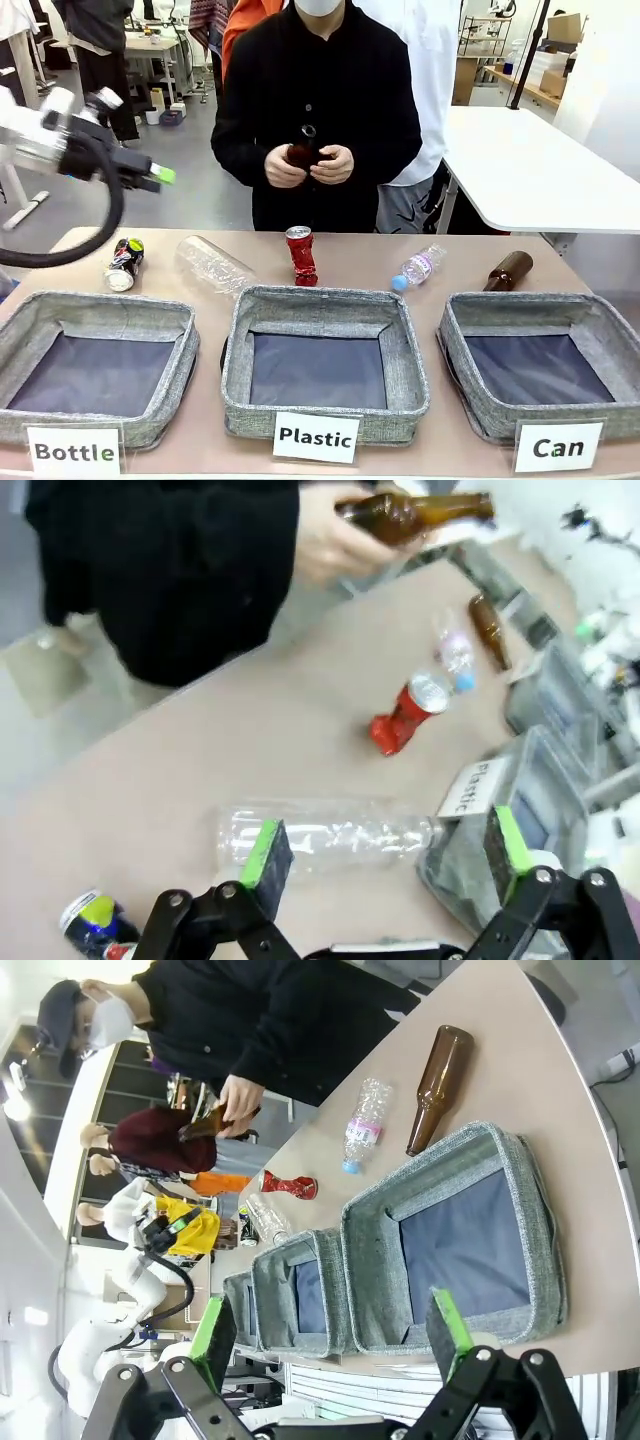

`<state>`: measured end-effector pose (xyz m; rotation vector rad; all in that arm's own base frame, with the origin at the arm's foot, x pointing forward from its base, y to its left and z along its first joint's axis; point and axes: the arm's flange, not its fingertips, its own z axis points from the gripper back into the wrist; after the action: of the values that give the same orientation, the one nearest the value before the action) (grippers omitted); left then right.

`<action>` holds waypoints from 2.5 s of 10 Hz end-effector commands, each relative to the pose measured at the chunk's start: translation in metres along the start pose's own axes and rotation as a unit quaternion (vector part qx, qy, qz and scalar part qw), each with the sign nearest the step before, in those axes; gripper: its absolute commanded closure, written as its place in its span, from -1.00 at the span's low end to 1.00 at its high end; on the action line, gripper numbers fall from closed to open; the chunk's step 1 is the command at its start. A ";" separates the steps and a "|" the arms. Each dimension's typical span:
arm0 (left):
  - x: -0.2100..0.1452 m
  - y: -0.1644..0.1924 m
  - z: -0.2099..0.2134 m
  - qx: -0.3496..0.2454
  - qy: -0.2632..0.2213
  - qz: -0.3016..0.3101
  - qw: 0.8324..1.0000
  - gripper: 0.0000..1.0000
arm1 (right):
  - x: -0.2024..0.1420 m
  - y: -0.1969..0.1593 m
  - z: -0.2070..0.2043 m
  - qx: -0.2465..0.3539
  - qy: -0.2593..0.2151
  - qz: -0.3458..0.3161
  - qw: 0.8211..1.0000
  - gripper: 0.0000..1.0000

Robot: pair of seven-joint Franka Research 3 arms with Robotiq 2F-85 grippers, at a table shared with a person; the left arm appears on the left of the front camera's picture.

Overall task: Sort the can waste into the basket.
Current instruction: Pick up the can waste from the table and place it in the right Fabric basket.

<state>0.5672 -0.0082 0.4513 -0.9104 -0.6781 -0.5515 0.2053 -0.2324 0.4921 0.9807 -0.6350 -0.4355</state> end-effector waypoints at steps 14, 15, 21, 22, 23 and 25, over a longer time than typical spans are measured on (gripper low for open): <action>-0.186 -0.061 0.331 0.123 -0.193 0.069 0.971 -1.00 | 0.002 -0.001 0.002 0.009 -0.004 0.013 1.000 -1.00; -0.172 -0.065 0.312 0.130 -0.166 0.063 0.976 -1.00 | 0.002 -0.001 0.002 0.009 -0.004 0.013 1.000 -1.00; -0.112 -0.054 0.231 0.137 -0.070 0.040 0.987 -1.00 | 0.002 -0.001 0.002 0.009 -0.004 0.013 1.000 -1.00; -0.090 -0.047 0.182 0.146 -0.041 -0.007 0.988 -1.00 | 0.002 -0.001 0.002 0.009 -0.004 0.013 1.000 -1.00; -0.072 -0.039 0.137 0.176 -0.015 -0.066 0.982 -1.00 | 0.002 -0.001 0.002 0.009 -0.004 0.013 1.000 -1.00; -0.049 -0.023 0.057 0.119 0.047 -0.166 0.978 -1.00 | 0.002 -0.001 0.002 0.009 -0.004 0.013 1.000 -1.00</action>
<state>0.4719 0.0342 0.4671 -0.5663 -0.7679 -0.6797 0.2054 -0.2331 0.4914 0.9752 -0.6317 -0.4331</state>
